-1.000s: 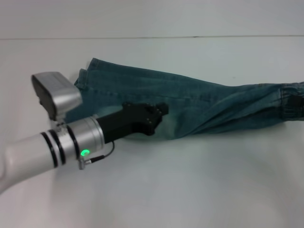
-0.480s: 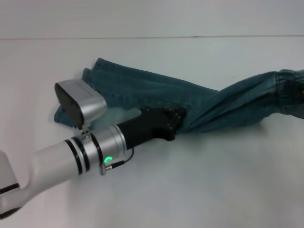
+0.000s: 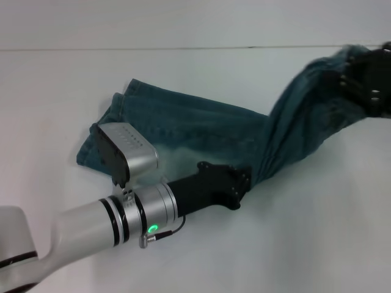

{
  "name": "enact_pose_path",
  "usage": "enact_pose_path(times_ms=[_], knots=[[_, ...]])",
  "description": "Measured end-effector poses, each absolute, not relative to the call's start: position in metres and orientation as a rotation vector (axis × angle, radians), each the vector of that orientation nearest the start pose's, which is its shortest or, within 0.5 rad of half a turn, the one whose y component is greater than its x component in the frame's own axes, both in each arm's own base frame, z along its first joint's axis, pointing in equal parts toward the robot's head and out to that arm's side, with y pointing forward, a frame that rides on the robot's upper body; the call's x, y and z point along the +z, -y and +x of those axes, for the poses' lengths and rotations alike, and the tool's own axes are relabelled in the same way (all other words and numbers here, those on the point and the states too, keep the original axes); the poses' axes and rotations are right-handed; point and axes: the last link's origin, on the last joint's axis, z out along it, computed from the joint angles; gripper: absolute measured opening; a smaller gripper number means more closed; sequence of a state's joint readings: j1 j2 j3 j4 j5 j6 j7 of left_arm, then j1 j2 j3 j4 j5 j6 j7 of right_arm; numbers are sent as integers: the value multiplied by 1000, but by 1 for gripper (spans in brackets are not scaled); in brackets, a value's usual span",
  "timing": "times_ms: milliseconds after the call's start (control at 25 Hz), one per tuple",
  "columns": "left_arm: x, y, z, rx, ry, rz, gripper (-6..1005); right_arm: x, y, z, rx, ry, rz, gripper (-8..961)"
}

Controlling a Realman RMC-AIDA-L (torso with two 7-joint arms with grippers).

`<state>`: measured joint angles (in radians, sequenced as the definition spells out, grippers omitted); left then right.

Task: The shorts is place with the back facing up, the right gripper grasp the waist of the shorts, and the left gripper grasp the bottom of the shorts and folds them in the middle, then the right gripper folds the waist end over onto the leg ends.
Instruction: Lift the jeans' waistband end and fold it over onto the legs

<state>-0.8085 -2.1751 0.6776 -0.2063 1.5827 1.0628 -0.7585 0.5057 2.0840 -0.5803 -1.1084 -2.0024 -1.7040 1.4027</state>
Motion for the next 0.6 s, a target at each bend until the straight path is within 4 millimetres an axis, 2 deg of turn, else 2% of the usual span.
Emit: enact_pose_path(times_ms=[320,560,600], knots=[[-169,-286,-211,-848,845,-2591,47,53,-383,179,474,-23,-2739,56],[-167,-268,-225,-899,915,-2507,48,25,-399,141,372,113,-2820,56],[-167,-265,-228,-905,930,-2497,48,25,-399,141,372,113,-2820,56]])
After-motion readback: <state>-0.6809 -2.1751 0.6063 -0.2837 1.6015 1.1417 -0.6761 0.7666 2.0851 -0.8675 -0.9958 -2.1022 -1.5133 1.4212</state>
